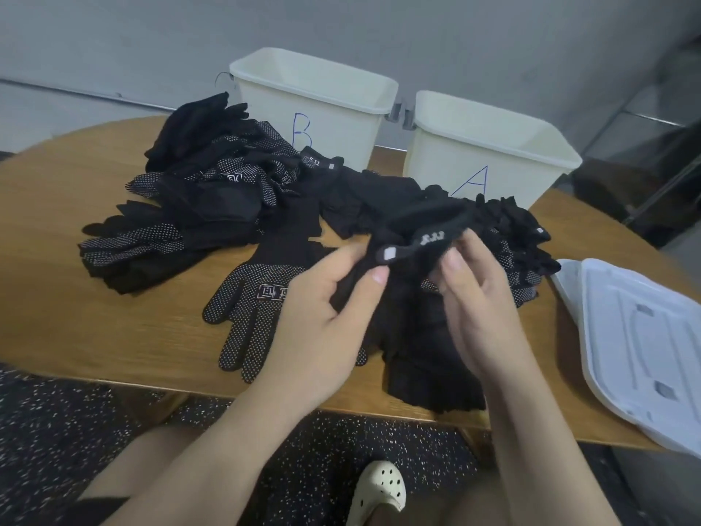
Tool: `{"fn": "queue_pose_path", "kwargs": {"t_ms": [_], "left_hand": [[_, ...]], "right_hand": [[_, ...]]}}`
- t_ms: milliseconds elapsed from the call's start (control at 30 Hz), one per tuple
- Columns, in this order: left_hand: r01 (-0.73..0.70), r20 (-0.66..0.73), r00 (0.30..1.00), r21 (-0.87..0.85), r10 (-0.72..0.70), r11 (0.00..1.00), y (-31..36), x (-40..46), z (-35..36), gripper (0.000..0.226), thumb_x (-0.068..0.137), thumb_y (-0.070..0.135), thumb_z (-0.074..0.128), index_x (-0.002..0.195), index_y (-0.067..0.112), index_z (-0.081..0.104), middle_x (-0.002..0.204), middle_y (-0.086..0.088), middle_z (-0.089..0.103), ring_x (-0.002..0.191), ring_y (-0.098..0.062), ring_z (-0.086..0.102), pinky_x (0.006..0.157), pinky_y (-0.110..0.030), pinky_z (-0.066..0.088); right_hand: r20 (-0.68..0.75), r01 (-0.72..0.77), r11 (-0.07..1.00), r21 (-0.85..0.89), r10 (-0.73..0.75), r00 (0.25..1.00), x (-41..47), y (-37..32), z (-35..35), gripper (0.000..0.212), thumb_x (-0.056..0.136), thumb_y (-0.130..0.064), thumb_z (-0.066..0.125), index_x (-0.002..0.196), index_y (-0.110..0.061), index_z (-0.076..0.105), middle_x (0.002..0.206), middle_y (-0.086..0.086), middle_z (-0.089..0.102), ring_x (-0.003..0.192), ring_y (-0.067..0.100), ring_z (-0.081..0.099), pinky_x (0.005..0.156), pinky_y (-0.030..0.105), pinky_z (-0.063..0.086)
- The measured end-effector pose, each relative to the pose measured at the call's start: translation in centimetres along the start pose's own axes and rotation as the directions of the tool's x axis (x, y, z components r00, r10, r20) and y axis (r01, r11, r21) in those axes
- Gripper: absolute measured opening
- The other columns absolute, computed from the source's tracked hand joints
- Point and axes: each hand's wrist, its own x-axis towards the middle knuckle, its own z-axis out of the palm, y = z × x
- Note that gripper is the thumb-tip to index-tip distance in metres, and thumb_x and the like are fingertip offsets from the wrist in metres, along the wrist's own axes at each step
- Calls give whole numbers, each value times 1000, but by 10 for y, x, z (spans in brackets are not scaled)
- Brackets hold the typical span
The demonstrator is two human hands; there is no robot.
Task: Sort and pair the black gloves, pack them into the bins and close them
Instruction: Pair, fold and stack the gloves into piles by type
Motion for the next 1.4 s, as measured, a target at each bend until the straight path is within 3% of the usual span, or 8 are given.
{"fn": "queue_pose_path", "kwargs": {"t_ms": [167,300,433,633,800,1000,1200,1400], "left_hand": [[72,163,984,-7,-70,997,6,-1,15,28,101,37,59,85,14,66,78,-3,67,77,-18,65,69,-47,55],[168,354,921,11,-161,986,1,3,25,15,93,38,73,104,29,75,98,15,77,98,-4,72,85,-36,59],[186,252,941,175,-226,967,-14,6,27,27,87,34,79,114,34,75,98,20,77,92,0,72,86,-37,61],[210,153,946,379,-285,901,-27,5,22,11,87,43,69,86,32,72,78,16,73,77,4,66,74,-25,55],[196,105,957,456,-271,868,-29,-2,19,29,90,47,59,69,27,59,68,15,71,69,-3,66,66,-25,48],[187,127,952,477,-279,858,-33,-6,20,32,93,45,59,65,30,53,68,23,71,66,2,66,60,-21,42],[125,164,951,565,-260,815,-38,-7,17,32,88,52,55,65,30,47,62,13,65,59,-5,61,54,-25,45],[106,107,974,573,-202,813,-39,-8,17,27,84,53,59,67,35,50,67,18,61,69,-2,61,58,-24,49]], "right_hand": [[-2,1,1000,0,-1,1000,-28,-14,-24,19,95,-24,72,111,-16,78,112,6,77,103,16,73,82,24,57],[-221,-188,982,-11,181,958,-41,-7,-34,19,93,-31,70,103,-18,80,106,9,79,100,25,75,77,36,62],[-387,-313,922,-226,210,898,-37,14,-40,17,98,-21,69,86,-15,79,91,4,79,90,24,75,82,52,61],[-369,-311,741,-595,92,925,-28,31,-39,24,97,-33,69,86,-13,72,78,0,73,76,14,68,71,40,56],[-343,-272,671,-690,29,939,-24,33,-35,19,95,-34,70,86,-18,73,73,-12,71,73,3,65,65,23,50],[-365,-298,639,-709,30,931,-26,34,-39,26,95,-38,68,84,-15,70,73,-2,71,73,16,67,68,43,54],[-387,-334,410,-849,-51,921,-33,40,-33,32,97,-45,63,79,-21,52,67,0,57,67,28,55,59,36,35],[-368,-329,353,-876,-49,928,-32,43,-31,28,98,-47,60,88,-21,56,75,1,62,75,30,60,61,37,40]]}}
